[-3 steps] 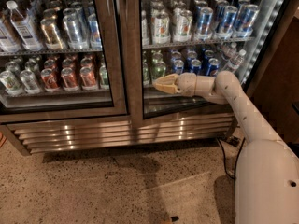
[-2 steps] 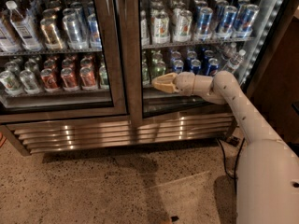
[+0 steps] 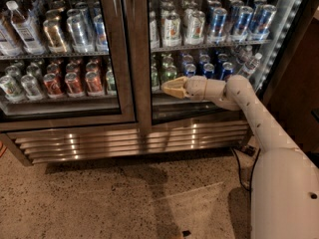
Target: Close right fridge door
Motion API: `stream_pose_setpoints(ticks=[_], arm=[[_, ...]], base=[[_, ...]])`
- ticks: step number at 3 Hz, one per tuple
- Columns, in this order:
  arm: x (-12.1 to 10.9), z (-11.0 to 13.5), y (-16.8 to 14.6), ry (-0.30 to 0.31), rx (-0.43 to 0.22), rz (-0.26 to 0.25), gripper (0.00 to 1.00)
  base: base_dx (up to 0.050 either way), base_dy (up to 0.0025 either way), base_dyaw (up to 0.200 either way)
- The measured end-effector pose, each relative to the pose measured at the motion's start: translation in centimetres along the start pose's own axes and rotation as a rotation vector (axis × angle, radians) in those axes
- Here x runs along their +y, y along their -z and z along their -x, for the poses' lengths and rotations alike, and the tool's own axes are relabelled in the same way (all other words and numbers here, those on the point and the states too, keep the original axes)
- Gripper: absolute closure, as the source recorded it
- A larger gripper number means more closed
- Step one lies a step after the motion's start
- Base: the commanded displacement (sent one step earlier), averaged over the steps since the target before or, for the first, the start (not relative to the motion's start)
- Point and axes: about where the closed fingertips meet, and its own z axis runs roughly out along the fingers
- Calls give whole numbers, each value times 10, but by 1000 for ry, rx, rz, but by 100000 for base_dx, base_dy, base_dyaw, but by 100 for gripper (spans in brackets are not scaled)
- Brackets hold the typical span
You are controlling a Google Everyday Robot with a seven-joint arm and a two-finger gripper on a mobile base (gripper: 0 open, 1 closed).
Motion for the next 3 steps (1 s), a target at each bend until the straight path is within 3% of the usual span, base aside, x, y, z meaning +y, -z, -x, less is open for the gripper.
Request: stream_pose_setpoints(ticks=[3], arm=[[-12,-17,-5,-8,33,-54,100]], base=[[0,0,0]])
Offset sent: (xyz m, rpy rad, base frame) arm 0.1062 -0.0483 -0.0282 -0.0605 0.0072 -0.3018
